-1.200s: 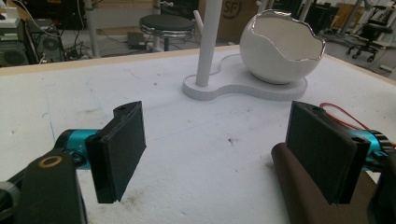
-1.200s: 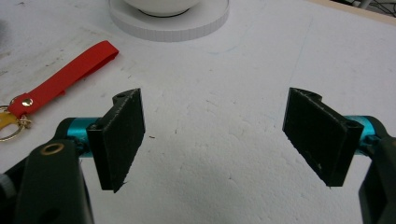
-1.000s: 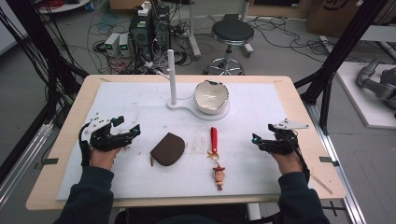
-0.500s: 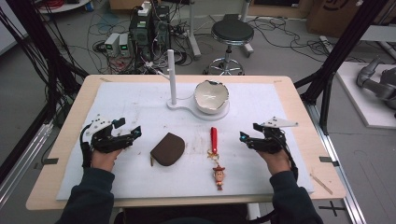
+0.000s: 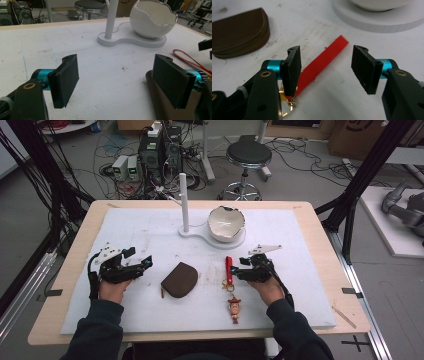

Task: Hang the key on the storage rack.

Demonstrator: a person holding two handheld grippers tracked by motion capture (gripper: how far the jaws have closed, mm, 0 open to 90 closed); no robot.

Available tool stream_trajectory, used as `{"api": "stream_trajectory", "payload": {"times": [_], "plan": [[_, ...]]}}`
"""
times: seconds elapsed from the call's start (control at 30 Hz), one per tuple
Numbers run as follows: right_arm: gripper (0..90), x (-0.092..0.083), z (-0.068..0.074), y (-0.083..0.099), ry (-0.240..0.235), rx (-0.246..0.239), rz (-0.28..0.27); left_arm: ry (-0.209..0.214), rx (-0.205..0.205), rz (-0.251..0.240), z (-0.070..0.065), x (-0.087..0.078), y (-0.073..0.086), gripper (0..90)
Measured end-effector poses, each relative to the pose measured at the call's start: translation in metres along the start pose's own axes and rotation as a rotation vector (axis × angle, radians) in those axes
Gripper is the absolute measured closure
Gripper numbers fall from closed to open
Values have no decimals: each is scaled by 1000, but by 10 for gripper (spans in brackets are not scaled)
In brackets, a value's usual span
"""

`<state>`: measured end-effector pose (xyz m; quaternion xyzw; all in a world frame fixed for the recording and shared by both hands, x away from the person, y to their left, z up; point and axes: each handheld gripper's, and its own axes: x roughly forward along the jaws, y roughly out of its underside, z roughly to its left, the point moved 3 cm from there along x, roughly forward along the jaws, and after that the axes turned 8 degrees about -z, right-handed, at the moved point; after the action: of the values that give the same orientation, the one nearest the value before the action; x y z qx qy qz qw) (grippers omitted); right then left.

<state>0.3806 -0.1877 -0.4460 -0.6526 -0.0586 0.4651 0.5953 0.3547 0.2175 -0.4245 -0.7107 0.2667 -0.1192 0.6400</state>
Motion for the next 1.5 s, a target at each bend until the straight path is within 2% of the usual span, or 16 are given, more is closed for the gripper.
{"api": "stream_trajectory", "payload": {"times": [0.07, 0.23, 0.4, 0.47, 0.67, 0.83, 0.93, 1.0, 1.13, 1.17, 1.2, 1.23, 1.27, 1.33, 1.43, 1.5], "plan": [[407, 9, 5, 1, 11, -10, 38, -1, 0, 0, 0, 0, 0, 217], [463, 25, 7, 6, 8, 33, 115, -5, 1, 8, 2, 0, 1, 220], [671, 26, 9, 4, 42, -31, 135, -8, -3, 8, 2, 0, 1, 223], [714, 25, 8, 3, 40, -26, 141, -8, -3, 10, 3, 0, 1, 223], [754, 24, 6, 2, 6, 16, 137, -10, -3, 16, 3, 0, 1, 225], [765, 13, 5, -8, -31, 35, 49, -15, -8, 15, 5, 0, 1, 226], [766, 11, 3, -9, -33, 47, 36, -18, -10, 13, 6, -1, 1, 226], [765, 8, 0, -11, -62, 80, 4, -19, -12, 12, 6, -1, 1, 227], [763, 9, 1, -11, -54, 64, 7, -20, -11, 14, 7, -1, 1, 227], [758, 16, 6, -7, -16, -22, 53, -19, -9, 17, 7, -1, 1, 227], [758, 16, 6, -7, -16, -22, 53, -19, -9, 17, 7, -1, 1, 227], [749, 20, 8, -6, -7, -56, 71, -19, -9, 17, 6, -1, 1, 227], [644, 27, 11, -4, 5, -99, 84, -18, -10, 15, 6, -1, 1, 227], [499, 32, 10, -4, 25, -100, 82, -19, -11, 14, 6, -1, 1, 227], [437, 40, 3, -6, 24, -66, 76, -19, -13, 19, 6, 0, 2, 227], [426, 47, 1, -9, -26, -34, 78, -17, -10, 20, 6, 0, 2, 227]]}}
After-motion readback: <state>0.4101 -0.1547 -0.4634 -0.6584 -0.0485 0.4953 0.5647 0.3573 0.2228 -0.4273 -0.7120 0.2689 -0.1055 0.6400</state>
